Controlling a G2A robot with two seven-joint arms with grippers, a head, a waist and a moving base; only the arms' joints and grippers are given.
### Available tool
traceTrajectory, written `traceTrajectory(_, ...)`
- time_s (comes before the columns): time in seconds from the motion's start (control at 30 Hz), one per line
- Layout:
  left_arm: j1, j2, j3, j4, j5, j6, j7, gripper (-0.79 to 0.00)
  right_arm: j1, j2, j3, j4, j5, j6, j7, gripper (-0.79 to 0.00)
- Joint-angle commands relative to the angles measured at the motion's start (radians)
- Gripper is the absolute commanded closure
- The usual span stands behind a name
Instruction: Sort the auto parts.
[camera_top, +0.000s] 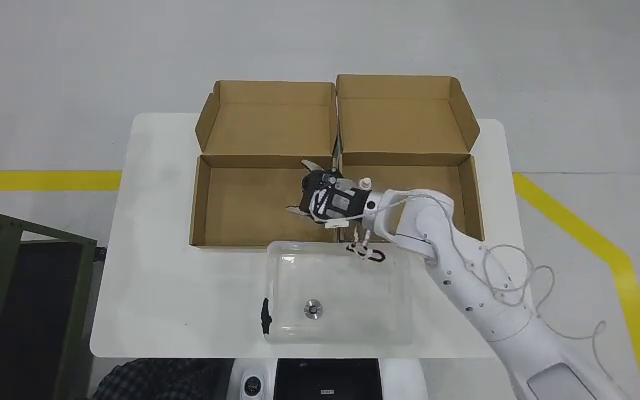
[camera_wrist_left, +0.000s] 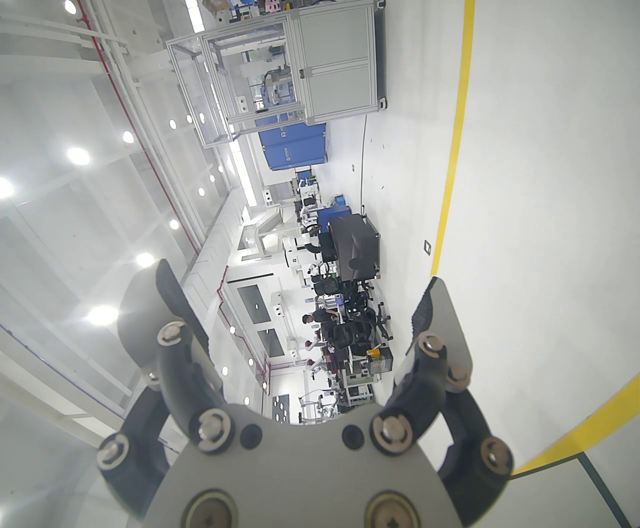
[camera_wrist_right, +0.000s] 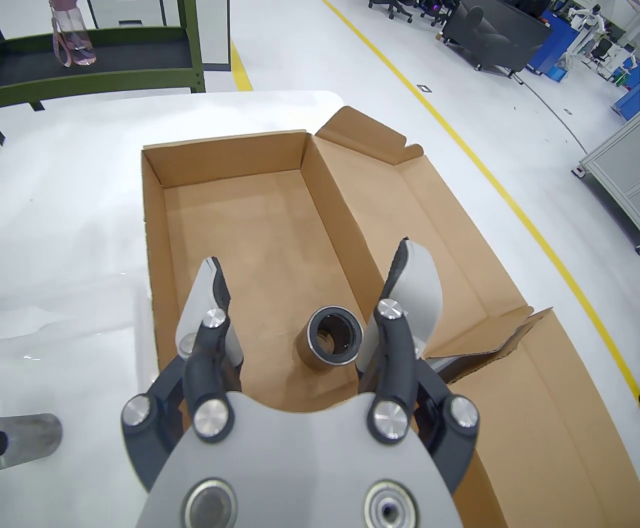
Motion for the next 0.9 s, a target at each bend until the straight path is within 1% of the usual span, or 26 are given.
traceTrajectory(0.0,0.0,0.0,0.0,0.0,0.0,0.0,0.0,-0.785,-0.037,0.007,0.015,-0.049,-0.001,-0.009,0.015,-0.548)
traceTrajectory(0.07,0.0,0.0,0.0,0.0,0.0,0.0,0.0,-0.785,-0.071,0.014,0.03,-0.093,-0.003,-0.019,0.029,-0.526)
traceTrajectory(0.17,0.0,0.0,0.0,0.0,0.0,0.0,0.0,-0.785,-0.113,0.025,0.05,-0.154,-0.016,-0.047,0.047,-0.52)
traceTrajectory(0.3,0.0,0.0,0.0,0.0,0.0,0.0,0.0,-0.785,-0.161,0.037,0.077,-0.219,-0.037,-0.079,0.055,-0.542)
traceTrajectory(0.47,0.0,0.0,0.0,0.0,0.0,0.0,0.0,-0.785,-0.211,0.05,0.082,-0.284,-0.084,-0.143,0.064,-0.56)
traceTrajectory(0.63,0.0,0.0,0.0,0.0,0.0,0.0,0.0,-0.785,-0.26,0.06,0.08,-0.31,-0.116,-0.18,0.041,-0.563)
traceTrajectory(0.87,0.0,0.0,0.0,0.0,0.0,0.0,0.0,-0.785,-0.327,0.073,0.08,-0.301,-0.173,-0.218,-0.009,-0.585)
